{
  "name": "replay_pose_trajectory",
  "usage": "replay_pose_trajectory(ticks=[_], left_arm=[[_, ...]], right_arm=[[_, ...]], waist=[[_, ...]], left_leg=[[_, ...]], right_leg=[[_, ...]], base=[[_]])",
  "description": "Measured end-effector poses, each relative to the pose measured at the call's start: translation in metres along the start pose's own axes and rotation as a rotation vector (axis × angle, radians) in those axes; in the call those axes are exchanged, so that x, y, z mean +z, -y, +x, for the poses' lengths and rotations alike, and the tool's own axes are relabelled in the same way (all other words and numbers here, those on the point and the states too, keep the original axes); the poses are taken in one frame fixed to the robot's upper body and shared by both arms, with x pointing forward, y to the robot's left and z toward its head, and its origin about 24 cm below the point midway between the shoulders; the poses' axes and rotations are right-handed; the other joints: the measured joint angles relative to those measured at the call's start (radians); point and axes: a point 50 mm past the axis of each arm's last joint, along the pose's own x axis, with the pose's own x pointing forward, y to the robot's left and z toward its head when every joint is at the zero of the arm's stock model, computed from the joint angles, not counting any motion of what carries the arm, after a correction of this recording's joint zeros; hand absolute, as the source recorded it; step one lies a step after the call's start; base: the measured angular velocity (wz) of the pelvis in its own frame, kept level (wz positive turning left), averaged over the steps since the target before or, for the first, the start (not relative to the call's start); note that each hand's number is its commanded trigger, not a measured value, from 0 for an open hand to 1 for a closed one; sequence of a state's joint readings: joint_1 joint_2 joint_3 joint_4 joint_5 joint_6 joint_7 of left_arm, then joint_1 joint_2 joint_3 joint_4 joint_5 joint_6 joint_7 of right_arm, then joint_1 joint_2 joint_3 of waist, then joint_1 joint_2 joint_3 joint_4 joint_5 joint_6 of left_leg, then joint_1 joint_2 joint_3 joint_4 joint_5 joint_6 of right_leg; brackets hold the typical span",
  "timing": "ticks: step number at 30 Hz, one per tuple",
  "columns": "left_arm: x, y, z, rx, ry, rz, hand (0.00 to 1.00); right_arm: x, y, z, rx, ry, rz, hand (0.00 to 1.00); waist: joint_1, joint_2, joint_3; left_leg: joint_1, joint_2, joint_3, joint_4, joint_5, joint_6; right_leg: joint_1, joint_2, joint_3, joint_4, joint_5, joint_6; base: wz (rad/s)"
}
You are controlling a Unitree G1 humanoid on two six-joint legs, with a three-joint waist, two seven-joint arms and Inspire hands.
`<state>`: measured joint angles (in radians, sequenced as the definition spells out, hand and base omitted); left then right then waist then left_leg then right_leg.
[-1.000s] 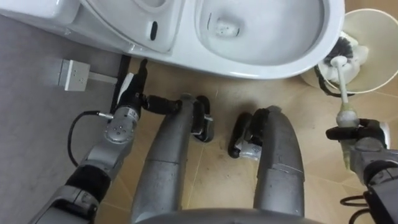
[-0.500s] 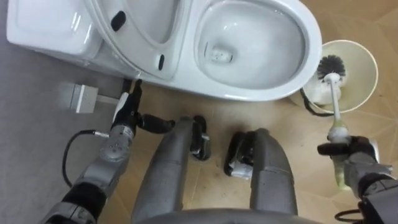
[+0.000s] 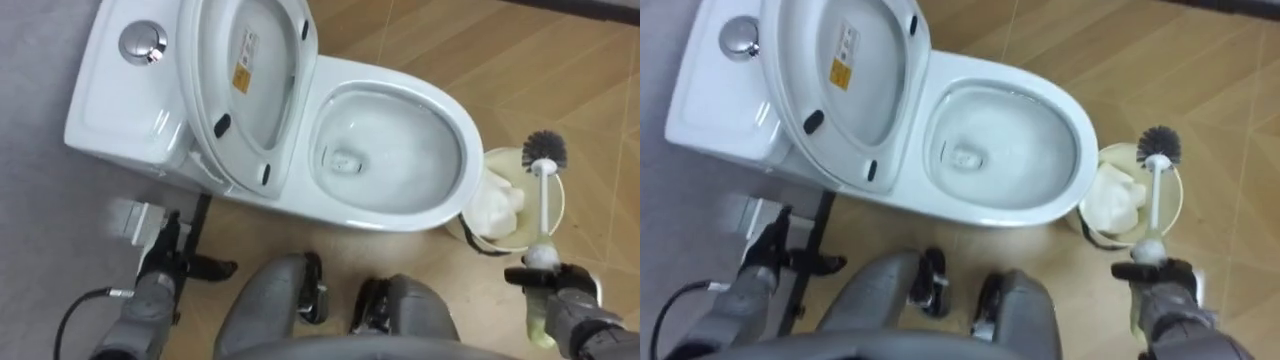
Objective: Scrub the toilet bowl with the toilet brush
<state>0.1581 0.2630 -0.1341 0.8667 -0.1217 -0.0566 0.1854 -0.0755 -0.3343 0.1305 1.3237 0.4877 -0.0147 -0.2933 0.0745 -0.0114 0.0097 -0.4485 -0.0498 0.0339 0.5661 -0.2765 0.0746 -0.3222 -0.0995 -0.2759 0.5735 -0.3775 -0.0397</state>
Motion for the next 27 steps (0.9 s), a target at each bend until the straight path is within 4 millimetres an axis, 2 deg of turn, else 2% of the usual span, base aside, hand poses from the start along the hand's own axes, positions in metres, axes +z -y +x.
replay_pose_trajectory(ticks=[4,7,8,12,15,17,21,24,25,27], left_arm=[[-0.034,-0.013,-0.013,0.050,-0.090,-0.036,0.00],[-0.058,-0.017,-0.024,0.074,-0.158,-0.056,0.00],[-0.063,-0.020,-0.027,0.086,-0.173,-0.066,0.00],[-0.067,-0.020,-0.029,0.095,-0.185,-0.078,0.00],[-0.072,-0.019,-0.032,0.099,-0.197,-0.066,0.00],[-0.079,-0.019,-0.037,0.108,-0.206,-0.042,0.00],[-0.081,-0.016,-0.044,0.130,-0.188,0.029,0.00],[-0.075,-0.010,-0.047,0.161,-0.142,0.081,0.00],[-0.068,-0.010,-0.047,0.173,-0.109,0.103,0.00],[-0.048,-0.014,-0.045,0.213,-0.014,0.126,0.00]], right_arm=[[-0.025,0.003,-0.004,-0.023,-0.030,-0.001,1.00],[-0.032,0.004,-0.006,-0.018,-0.007,-0.038,1.00],[-0.032,0.004,-0.006,-0.014,0.003,-0.056,1.00],[-0.027,0.001,-0.007,-0.003,0.051,-0.143,1.00],[-0.022,-0.003,-0.009,0.012,0.113,-0.239,1.00],[-0.021,-0.007,-0.011,0.023,0.155,-0.320,1.00],[-0.022,-0.018,-0.015,0.054,0.189,-0.389,1.00],[-0.030,-0.025,-0.018,0.076,0.195,-0.453,1.00],[-0.030,-0.027,-0.019,0.086,0.209,-0.490,1.00],[-0.028,-0.029,-0.019,0.102,0.241,-0.555,1.00]], waist=[[0.001,-0.011,-0.0105],[-0.004,-0.017,-0.0109],[-0.009,-0.027,-0.0090],[-0.008,-0.033,-0.0063],[-0.011,-0.036,-0.0041],[-0.009,-0.044,-0.0075],[0.000,-0.047,-0.0082],[0.025,-0.051,-0.0061],[0.033,-0.047,-0.0084],[0.041,-0.050,-0.0065]], left_leg=[[0.126,0.002,-0.008,-0.083,0.003,-0.005],[0.206,-0.001,-0.009,-0.130,0.004,-0.005],[0.224,-0.002,-0.010,-0.142,0.004,-0.005],[0.263,-0.005,-0.012,-0.157,0.005,-0.007],[0.305,-0.010,-0.026,-0.182,0.008,-0.011],[0.334,-0.012,-0.029,-0.200,0.008,-0.011],[0.337,-0.014,-0.044,-0.197,0.008,-0.011],[0.355,-0.018,-0.053,-0.202,0.008,-0.011],[0.356,-0.018,-0.054,-0.202,0.008,-0.011],[0.351,-0.019,-0.066,-0.203,0.010,-0.014]], right_leg=[[0.139,0.024,-0.003,-0.125,0.030,0.010],[0.224,0.032,-0.005,-0.198,0.044,0.017],[0.245,0.033,-0.008,-0.214,0.046,0.018],[0.290,0.036,-0.010,-0.236,0.053,0.022],[0.348,0.043,-0.030,-0.292,0.068,0.024],[0.382,0.045,-0.036,-0.322,0.073,0.026],[0.398,0.048,-0.054,-0.337,0.079,0.027],[0.427,0.050,-0.061,-0.357,0.082,0.030],[0.429,0.050,-0.067,-0.357,0.083,0.030],[0.427,0.050,-0.078,-0.356,0.085,0.028]], base=[[0.01],[-0.01],[0.05],[0.01],[0.09],[0.07],[0.13],[0.11],[0.10],[0.15]])
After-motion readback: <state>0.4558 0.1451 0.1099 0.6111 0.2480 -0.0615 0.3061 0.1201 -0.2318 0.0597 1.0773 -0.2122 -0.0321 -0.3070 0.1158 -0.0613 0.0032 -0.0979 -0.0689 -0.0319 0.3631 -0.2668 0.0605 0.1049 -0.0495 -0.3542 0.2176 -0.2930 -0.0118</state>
